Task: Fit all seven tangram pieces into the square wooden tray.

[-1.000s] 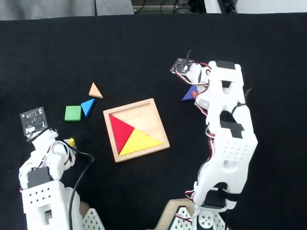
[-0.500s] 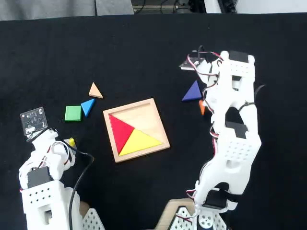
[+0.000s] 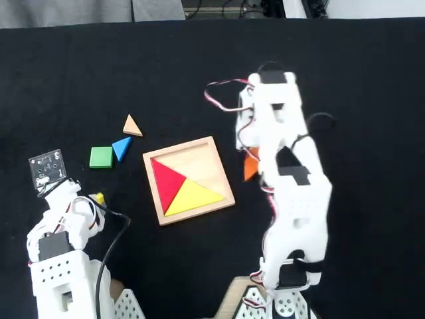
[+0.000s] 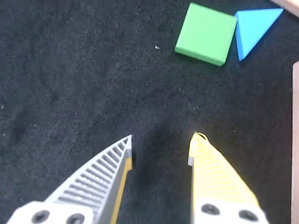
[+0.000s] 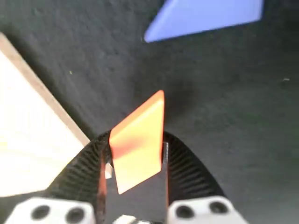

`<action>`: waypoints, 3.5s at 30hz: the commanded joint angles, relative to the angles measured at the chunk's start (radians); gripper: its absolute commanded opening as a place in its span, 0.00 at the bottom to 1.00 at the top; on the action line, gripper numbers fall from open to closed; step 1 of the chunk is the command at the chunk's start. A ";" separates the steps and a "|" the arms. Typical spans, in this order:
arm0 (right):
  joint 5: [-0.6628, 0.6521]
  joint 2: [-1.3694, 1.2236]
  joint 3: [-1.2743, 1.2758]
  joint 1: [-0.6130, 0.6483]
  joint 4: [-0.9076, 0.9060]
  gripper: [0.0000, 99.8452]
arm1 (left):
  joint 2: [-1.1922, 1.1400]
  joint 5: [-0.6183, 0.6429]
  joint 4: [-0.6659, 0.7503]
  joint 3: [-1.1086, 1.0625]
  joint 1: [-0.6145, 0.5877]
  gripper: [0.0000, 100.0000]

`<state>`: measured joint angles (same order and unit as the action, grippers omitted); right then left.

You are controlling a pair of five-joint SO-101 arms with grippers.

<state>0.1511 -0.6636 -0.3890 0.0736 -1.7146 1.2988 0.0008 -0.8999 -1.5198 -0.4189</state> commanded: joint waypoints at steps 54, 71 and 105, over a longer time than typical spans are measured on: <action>-0.517 0.598 0.375 -0.097 -0.051 0.34 | 0.008 -0.009 0.011 0.004 0.035 0.21; -0.517 0.604 0.641 0.143 0.152 0.24 | 0.008 -0.009 0.015 -0.005 0.036 0.21; -0.592 0.624 0.952 -0.026 0.517 0.24 | 0.008 -0.009 0.015 -0.007 0.036 0.21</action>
<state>-0.4381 -0.1051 0.5669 0.1335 -1.2114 1.2988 -0.0023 -0.8999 -1.5367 -0.3974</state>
